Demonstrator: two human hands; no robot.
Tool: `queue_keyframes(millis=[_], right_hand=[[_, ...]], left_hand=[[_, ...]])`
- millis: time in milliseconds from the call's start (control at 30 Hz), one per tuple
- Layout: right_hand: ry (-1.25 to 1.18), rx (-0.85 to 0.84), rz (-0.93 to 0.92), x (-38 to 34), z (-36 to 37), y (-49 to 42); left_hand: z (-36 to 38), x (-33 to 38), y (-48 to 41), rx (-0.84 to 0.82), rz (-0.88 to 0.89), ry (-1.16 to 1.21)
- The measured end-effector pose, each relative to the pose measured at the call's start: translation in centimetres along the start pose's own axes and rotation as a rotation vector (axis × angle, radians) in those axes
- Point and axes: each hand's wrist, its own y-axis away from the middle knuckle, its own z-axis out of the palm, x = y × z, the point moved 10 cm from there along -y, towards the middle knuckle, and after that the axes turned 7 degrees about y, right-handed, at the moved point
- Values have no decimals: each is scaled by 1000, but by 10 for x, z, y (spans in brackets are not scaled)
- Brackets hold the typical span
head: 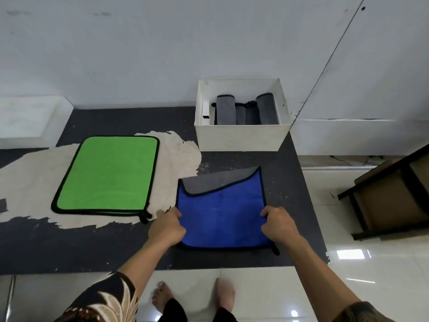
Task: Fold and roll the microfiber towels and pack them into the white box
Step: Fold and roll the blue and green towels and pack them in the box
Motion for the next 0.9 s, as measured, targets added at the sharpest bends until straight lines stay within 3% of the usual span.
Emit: queue_keyframes(millis=[100, 167, 233, 300, 567, 700, 900], right_hand=[[5, 188, -33, -12, -27, -1], [-302, 202, -40, -20, -38, -13], [-678, 101, 46, -23, -34, -31], [-847, 64, 97, -26, -32, -50], [-1058, -49, 152, -39, -40, -77], [-1114, -89, 181, -41, -41, -78], [-1183, -46, 172, -41, -53, -77]], left_hand=[[-20, 24, -1, 183, 49, 20], [-20, 32, -14, 146, 0, 363], [-9, 35, -27, 53, -100, 764], [-6, 42, -37, 29, -157, 953], [3, 47, -51, -84, -314, 1232], [7, 49, -54, -184, -352, 1259], [-12, 64, -57, -189, -278, 1286]])
